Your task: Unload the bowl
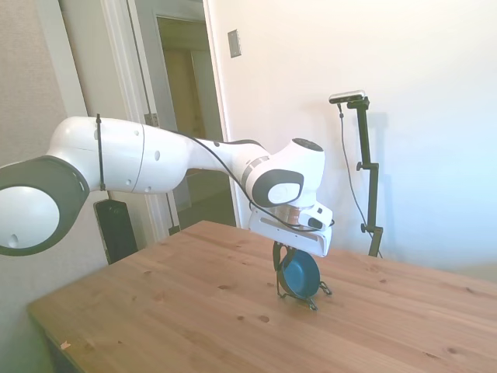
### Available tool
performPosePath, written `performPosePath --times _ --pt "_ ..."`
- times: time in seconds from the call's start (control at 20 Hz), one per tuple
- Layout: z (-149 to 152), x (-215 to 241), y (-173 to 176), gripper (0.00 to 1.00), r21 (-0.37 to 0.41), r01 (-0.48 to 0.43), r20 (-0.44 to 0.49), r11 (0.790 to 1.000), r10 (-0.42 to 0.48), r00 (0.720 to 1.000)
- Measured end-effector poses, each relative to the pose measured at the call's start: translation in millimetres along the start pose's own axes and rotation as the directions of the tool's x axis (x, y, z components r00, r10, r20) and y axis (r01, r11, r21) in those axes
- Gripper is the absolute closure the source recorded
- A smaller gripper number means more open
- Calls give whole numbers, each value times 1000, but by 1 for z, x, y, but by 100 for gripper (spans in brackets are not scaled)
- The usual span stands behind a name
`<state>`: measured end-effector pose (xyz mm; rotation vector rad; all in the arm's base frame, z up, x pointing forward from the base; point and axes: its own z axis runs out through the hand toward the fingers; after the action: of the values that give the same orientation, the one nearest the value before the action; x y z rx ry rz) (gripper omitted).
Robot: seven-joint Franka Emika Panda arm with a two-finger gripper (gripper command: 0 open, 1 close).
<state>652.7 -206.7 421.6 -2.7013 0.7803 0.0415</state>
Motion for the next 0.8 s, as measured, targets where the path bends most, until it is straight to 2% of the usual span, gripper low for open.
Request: performPosePath --times 0.2,0.35,0.8 --pt "-8 6 9 100 41 -3 22 999 2 1000" --pt "-19 17 28 100 60 -9 18 998 8 1000" --pt "-45 25 52 100 93 -15 0 996 15 1000"
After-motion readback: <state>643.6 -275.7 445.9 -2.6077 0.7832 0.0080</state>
